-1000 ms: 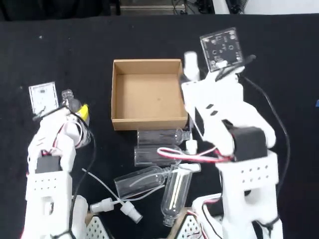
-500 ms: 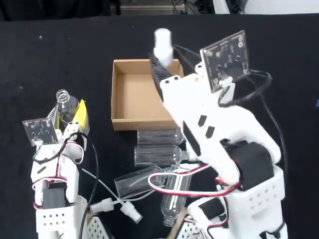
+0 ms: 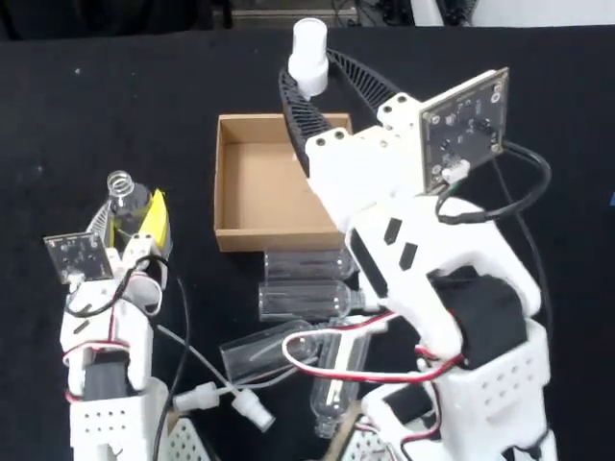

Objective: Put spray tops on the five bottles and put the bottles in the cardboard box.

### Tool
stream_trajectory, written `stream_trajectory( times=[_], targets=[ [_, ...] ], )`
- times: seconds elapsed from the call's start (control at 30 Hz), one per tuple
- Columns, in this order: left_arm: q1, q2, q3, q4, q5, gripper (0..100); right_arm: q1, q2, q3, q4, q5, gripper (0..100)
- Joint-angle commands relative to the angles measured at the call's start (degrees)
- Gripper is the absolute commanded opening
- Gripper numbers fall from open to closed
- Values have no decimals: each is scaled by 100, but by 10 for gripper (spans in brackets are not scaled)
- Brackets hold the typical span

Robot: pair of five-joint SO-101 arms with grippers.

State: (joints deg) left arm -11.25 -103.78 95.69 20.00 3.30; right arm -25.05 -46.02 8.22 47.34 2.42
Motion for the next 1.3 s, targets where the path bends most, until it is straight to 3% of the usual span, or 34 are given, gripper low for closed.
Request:
stream_trajectory(
  times=[0.0,0.13,0.37,1.03,1.17,1.27],
  targets=[
    [-13,-88,127,-554,35,30,-88,-163,-338,-26,26,15],
    [66,-79,163,-1521,35,30,-88,-180,-198,-62,26,15],
    [743,-79,163,-1547,0,30,-105,-180,-198,-70,26,15],
    [822,-79,163,-1538,26,30,-123,-171,-163,-229,-18,15],
    [866,-88,163,-1609,35,30,-598,-180,-163,-211,-18,15],
    [1341,-88,163,-1662,35,30,-862,-180,-154,-193,-18,15]
  ],
)
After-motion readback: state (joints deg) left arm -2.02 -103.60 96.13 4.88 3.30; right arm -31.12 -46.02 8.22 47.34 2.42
